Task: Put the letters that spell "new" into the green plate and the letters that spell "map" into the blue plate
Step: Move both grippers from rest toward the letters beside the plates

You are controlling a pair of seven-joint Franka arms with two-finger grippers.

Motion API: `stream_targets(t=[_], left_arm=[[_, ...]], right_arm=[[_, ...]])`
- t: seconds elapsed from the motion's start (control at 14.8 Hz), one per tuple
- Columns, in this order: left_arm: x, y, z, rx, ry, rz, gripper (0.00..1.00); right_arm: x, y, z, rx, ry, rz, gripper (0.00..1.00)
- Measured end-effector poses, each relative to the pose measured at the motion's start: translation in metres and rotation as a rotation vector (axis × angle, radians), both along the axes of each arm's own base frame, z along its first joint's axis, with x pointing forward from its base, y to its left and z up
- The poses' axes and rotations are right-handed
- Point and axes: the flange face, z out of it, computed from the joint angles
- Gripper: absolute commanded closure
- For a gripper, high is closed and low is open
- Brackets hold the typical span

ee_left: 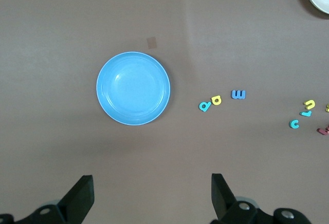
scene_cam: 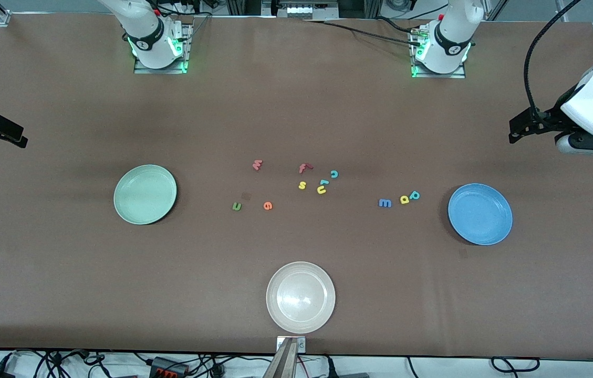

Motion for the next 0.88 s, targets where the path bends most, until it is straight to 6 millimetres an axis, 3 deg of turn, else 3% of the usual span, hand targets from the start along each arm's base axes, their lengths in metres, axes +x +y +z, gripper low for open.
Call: stream_targets(t=[0.54, 0.67, 0.88], left_arm=[[0.000, 0.000, 0.000, 0.000, 0.000, 0.000, 0.00], [0.000, 0.000, 0.000, 0.000, 0.002, 0.000, 0.00], [-0.003, -0.001, -0.006, 0.002, 0.040, -0.003, 0.00]], right_arm=[[0.000, 0.000, -0.009, 0.002, 0.021, 0.000, 0.00], [0.005, 0.014, -0.030, 0.003, 0.060, 0.023, 0.00], [0.026, 0.061, -0.076, -0.008, 0.109, 0.093, 0.00]])
